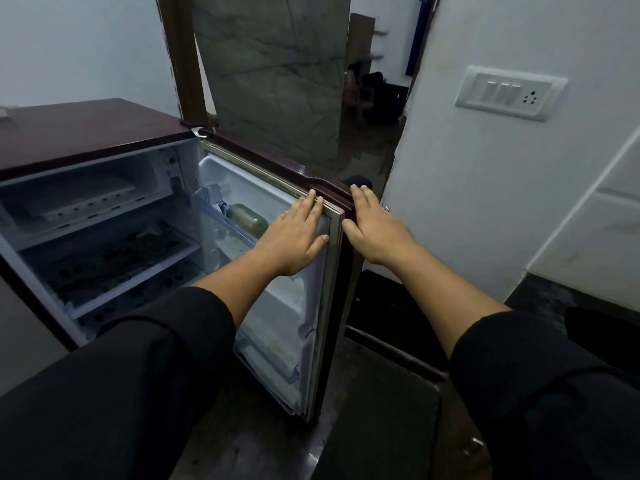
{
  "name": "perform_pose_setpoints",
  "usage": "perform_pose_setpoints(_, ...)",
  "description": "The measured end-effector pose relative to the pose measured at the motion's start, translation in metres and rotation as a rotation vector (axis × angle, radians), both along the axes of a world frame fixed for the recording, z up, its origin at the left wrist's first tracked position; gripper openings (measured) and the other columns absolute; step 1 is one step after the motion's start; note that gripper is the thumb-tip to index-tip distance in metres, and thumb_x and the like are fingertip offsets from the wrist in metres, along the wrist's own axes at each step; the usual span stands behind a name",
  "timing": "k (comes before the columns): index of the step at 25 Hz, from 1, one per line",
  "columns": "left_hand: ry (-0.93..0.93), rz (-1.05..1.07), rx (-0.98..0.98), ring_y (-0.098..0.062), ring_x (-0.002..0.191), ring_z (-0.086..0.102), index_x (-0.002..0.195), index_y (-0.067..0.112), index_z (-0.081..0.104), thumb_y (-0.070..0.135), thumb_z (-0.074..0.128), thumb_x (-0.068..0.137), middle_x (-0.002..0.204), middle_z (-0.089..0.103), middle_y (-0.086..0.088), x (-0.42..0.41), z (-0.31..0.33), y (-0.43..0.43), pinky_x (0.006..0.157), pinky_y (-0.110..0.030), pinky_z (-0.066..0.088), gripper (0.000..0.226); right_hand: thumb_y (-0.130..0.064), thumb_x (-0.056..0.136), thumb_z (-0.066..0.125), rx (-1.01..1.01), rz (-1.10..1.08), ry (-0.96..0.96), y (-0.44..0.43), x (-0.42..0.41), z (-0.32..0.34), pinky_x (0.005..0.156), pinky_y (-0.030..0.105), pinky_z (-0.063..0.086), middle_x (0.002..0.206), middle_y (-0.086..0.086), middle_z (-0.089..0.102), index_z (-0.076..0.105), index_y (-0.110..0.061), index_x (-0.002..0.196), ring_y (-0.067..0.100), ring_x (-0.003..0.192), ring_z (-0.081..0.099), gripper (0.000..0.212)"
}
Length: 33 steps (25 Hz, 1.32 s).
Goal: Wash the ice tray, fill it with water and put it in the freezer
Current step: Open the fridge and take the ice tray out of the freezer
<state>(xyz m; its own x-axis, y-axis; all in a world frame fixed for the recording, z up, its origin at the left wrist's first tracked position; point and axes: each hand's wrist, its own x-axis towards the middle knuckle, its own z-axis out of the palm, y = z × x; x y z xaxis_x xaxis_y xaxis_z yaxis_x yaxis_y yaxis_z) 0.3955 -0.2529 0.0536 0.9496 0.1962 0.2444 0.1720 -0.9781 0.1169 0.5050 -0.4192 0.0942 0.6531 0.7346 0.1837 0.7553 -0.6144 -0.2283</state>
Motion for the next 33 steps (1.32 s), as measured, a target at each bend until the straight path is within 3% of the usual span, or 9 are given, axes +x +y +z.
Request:
perform_pose_setpoints(3,0.006,0.001,0.003,-0.026,0.164,0.000,0.168,0.009,0.001,0.053,0.031,0.109,0.176,-0.006,-0.012,-0.001,-0.001,0.002,0.131,-0.047,0.017,0.079,-0.048,0.105,0.035,-0.070,-0.019,-0.016,0.000,-0.001,0.004,0.123,0.057,0.022,0.174,0.008,0.001,0.002,-0.019,0.166,0.034,0.158,0.017,0.075)
perform_pose_setpoints(6,-0.009,0.019,0.024,-0.026,0.164,0.001,0.168,0.009,0.001,0.057,0.026,0.108,0.177,-0.004,-0.012,-0.017,-0.004,0.013,0.131,-0.050,0.017,0.081,-0.046,0.104,0.035,-0.056,0.004,-0.193,0.001,-0.014,0.002,0.127,0.058,0.004,0.173,0.014,0.004,0.012,-0.014,0.166,0.033,0.160,0.000,0.074)
perform_pose_setpoints(9,0.007,0.090,0.025,-0.027,0.163,0.002,0.168,0.009,0.001,0.055,0.028,0.108,0.177,-0.002,-0.012,-0.051,-0.013,0.035,0.130,-0.051,0.015,0.080,-0.041,0.098,0.037,-0.016,0.180,-0.320,0.015,-0.041,-0.011,0.128,0.056,0.007,0.170,0.019,0.020,0.031,-0.008,0.160,0.035,0.159,0.010,0.070)
perform_pose_setpoints(12,0.015,0.198,0.023,-0.028,0.163,0.003,0.168,0.007,0.003,0.053,0.031,0.110,0.177,0.000,-0.013,-0.094,-0.023,0.063,0.131,-0.051,0.014,0.079,-0.042,0.096,0.036,-0.071,0.305,-0.297,0.049,-0.069,-0.034,0.128,0.055,0.011,0.166,0.020,0.028,0.040,-0.006,0.153,0.037,0.157,0.017,0.068)
perform_pose_setpoints(22,0.123,0.528,-0.005,-0.028,0.163,0.002,0.168,0.007,0.007,0.050,0.030,0.111,0.177,0.004,-0.011,-0.222,-0.061,0.214,0.132,-0.046,0.010,0.075,-0.039,0.105,0.040,-0.152,0.528,-0.141,0.231,-0.126,-0.073,0.128,0.052,0.013,0.165,0.017,0.030,0.037,-0.008,0.154,0.034,0.157,0.019,0.059)
perform_pose_setpoints(33,0.103,0.688,-0.043,-0.031,0.162,0.008,0.167,0.004,0.010,0.050,0.032,0.110,0.175,0.011,-0.017,-0.248,-0.093,0.358,0.132,-0.048,0.013,0.076,-0.036,0.104,0.042,-0.104,0.646,-0.057,0.416,-0.124,-0.106,0.126,0.049,0.020,0.161,0.015,0.037,0.040,-0.007,0.152,0.033,0.156,0.022,0.056)
